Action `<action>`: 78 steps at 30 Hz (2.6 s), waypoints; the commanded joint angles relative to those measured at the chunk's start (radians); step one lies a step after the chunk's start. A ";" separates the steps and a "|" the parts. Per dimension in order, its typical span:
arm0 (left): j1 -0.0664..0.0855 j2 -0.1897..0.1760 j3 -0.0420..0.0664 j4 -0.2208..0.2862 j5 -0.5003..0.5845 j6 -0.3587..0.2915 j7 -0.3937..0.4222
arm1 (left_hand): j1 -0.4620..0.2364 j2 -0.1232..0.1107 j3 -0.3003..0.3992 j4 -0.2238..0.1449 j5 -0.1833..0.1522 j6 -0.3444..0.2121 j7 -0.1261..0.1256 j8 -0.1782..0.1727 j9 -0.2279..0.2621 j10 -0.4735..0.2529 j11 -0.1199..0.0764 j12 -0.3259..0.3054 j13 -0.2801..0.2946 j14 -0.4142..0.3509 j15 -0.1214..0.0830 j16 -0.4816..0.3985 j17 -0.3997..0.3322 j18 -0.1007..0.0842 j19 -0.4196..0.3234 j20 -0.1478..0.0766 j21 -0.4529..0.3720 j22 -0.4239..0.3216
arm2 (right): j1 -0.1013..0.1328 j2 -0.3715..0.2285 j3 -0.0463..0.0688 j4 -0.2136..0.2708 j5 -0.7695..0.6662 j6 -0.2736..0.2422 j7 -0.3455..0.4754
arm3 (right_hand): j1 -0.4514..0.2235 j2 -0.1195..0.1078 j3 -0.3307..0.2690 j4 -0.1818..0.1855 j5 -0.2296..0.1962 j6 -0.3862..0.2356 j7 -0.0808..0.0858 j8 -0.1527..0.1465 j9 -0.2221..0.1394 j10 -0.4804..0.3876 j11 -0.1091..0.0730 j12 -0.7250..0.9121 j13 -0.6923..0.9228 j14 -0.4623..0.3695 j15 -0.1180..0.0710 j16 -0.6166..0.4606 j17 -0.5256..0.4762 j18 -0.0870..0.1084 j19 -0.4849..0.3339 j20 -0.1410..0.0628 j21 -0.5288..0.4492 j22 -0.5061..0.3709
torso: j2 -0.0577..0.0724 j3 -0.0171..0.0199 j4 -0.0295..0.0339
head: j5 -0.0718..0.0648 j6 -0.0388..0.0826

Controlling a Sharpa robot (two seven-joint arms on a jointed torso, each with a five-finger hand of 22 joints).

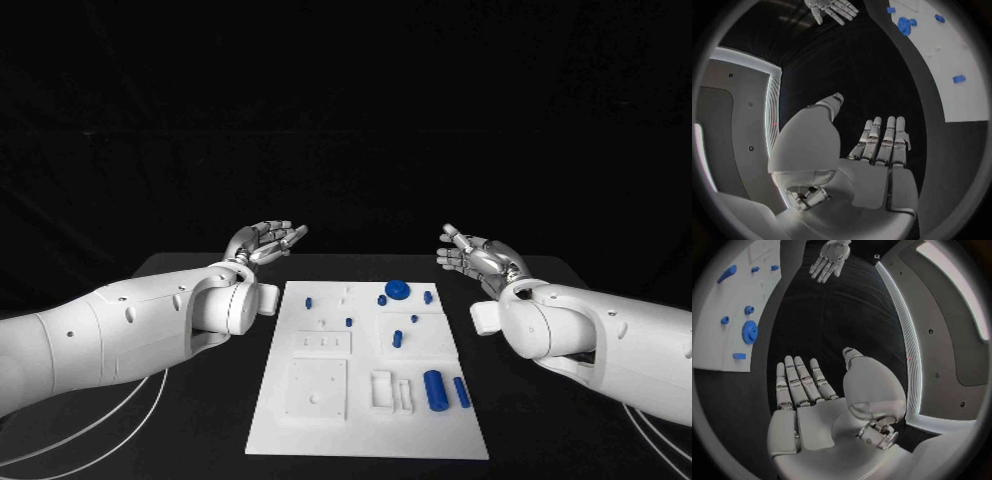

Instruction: Assemble the parts on the task board

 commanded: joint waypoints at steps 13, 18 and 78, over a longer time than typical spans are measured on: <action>0.014 -0.028 -0.004 0.022 0.014 0.164 -0.077 | 0.052 0.060 -0.073 -0.010 0.016 0.097 0.068 0.025 0.014 0.102 0.046 0.032 0.010 0.146 0.028 0.081 0.027 0.019 0.097 -0.013 0.068 0.028 | 0.052 0.038 -0.030 -0.179 -0.609 0.137 -0.130 | 0.391 -0.074 0.014 -0.075 -0.035 0.170 0.068 0.085 0.024 0.195 -0.036 0.042 0.014 0.156 -0.022 0.085 0.026 0.066 0.144 0.013 0.017 0.014 | 0.008 -0.0013 -0.0051 | -0.003 0.011; 0.015 -0.040 -0.004 0.032 0.008 0.182 -0.068 | 0.102 0.085 -0.117 -0.026 0.034 0.171 0.098 0.032 0.011 0.192 0.076 0.065 0.020 0.252 0.004 0.130 0.029 0.062 0.178 -0.030 0.103 0.026 | 0.051 0.058 -0.025 -0.219 -0.839 0.112 -0.112 | 0.437 -0.131 0.097 -0.109 0.069 0.265 0.038 0.117 0.034 0.276 -0.064 0.060 0.017 0.223 -0.049 0.116 0.037 0.097 0.219 0.023 0.016 -0.022 | 0.010 -0.0028 -0.0040 | -0.003 0.007; 0.082 -0.195 0.065 0.281 -0.004 0.299 -0.039 | -0.131 0.135 0.179 -0.559 0.000 0.329 0.093 -0.063 -0.013 0.355 0.070 0.045 0.000 0.310 -0.025 0.247 -0.103 0.046 0.267 -0.063 0.115 0.027 | 0.145 0.171 0.029 -0.153 -1.702 0.335 -0.323 | 0.067 -0.178 0.465 -0.570 -0.002 0.363 -0.005 0.077 0.039 0.432 -0.143 0.007 0.049 0.732 -0.251 0.875 0.512 0.115 0.992 -0.255 0.539 0.072 | 0.169 0.0017 0.0675 | -0.053 0.070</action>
